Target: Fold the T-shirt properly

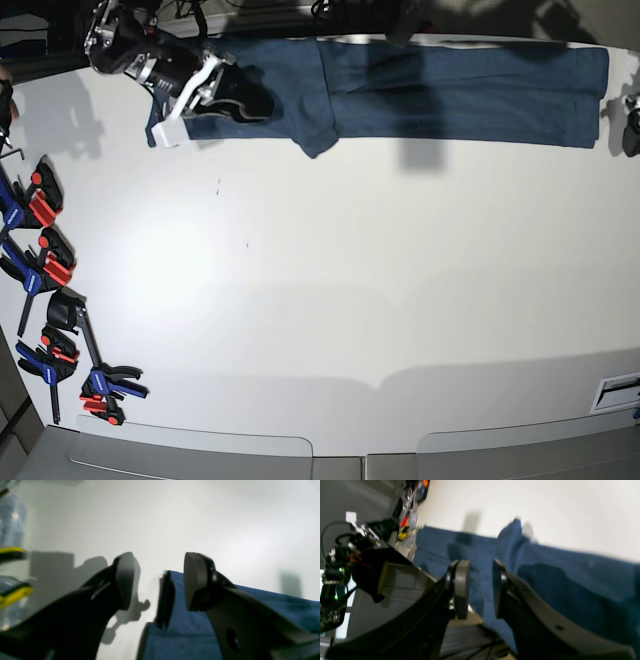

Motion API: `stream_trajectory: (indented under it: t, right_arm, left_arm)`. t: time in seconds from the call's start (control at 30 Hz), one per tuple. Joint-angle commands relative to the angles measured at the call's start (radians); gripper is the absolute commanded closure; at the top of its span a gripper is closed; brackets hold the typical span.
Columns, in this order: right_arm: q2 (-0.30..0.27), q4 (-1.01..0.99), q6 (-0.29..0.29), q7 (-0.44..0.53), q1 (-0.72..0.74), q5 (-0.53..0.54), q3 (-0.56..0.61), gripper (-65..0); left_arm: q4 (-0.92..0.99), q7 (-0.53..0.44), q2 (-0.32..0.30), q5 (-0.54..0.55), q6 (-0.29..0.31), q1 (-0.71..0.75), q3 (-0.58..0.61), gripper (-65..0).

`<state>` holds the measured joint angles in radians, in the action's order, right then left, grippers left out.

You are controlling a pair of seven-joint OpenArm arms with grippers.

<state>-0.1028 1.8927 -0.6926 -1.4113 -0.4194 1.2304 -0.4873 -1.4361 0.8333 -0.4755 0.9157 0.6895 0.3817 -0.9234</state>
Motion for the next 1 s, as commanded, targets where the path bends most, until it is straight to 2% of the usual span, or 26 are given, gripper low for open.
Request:
stream_trajectory:
  t: [0.0,0.17,0.33,0.53,0.77,0.97]
  right_arm:
    - [-0.008,0.019,-0.006,0.019,0.018,0.028,-0.003,-14.3]
    - [-0.008,0.019,-0.006,0.021,0.093,0.026,-0.003,-14.3]
    - [-0.008,0.019,-0.006,0.032,0.164,0.025,-0.003,-14.3]
    - [-0.007,0.018,-0.006,0.086,0.202,-0.055,-0.003,-14.3]
    - [-0.008,0.018,-0.006,0.095,0.209,-0.060,-0.003,-14.3]
    - [-0.008,0.018,-0.006,0.134,0.214,-0.129,-0.003,-14.3]
  left_arm:
    - [-0.016,-0.028,-0.020,0.024,0.007,0.001,-0.011,-29.3]
    - [-0.016,-0.028,-0.020,0.005,0.006,0.004,-0.011,-29.3]
    - [-0.016,-0.051,-0.021,-0.091,0.005,0.012,-0.011,-29.3]
    - [-0.016,-0.158,-0.018,-0.104,-0.077,0.066,-0.011,-29.3]
    - [-0.016,-0.138,0.007,-0.104,-0.077,0.067,-0.011,-29.3]
    - [-0.016,-0.094,0.019,-0.103,-0.076,0.068,-0.011,-29.3]
